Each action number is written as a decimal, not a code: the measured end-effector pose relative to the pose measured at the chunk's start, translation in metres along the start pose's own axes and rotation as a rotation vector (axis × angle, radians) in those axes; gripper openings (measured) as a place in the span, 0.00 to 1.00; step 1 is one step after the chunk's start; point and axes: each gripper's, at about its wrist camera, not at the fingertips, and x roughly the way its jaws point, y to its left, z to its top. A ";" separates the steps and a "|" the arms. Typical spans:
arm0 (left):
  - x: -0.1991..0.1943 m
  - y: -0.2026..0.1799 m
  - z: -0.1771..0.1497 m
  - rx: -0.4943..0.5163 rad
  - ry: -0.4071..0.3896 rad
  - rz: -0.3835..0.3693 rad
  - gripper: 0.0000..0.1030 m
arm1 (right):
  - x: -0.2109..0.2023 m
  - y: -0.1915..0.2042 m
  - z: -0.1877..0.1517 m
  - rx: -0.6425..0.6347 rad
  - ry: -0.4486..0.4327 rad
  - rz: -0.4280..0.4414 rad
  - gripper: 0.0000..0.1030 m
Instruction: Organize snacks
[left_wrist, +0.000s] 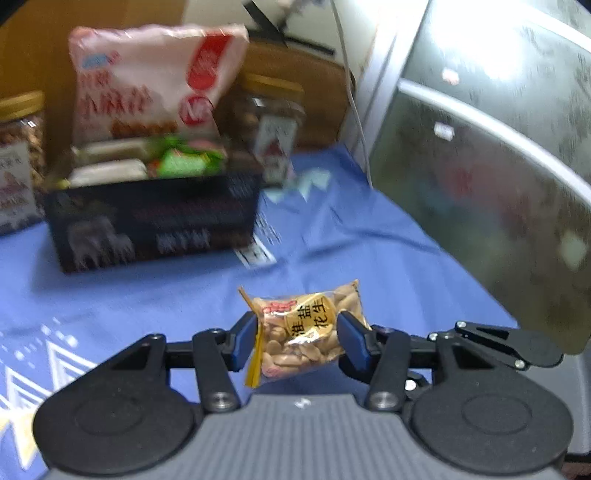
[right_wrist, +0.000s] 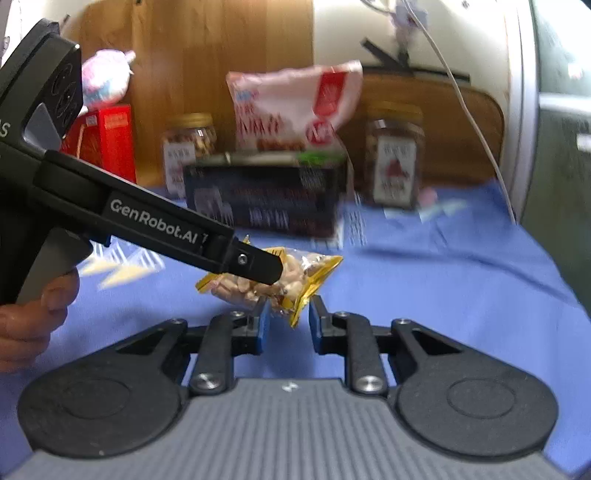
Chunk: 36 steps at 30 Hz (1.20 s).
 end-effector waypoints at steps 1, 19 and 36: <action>-0.004 0.004 0.005 -0.010 -0.015 0.005 0.46 | 0.002 0.002 0.007 -0.003 -0.022 0.001 0.23; 0.062 0.085 0.120 -0.078 -0.120 0.167 0.51 | 0.132 -0.030 0.096 -0.042 -0.096 -0.107 0.38; -0.014 0.049 0.041 -0.144 -0.193 0.172 0.63 | 0.037 -0.048 0.016 0.315 -0.067 -0.112 0.47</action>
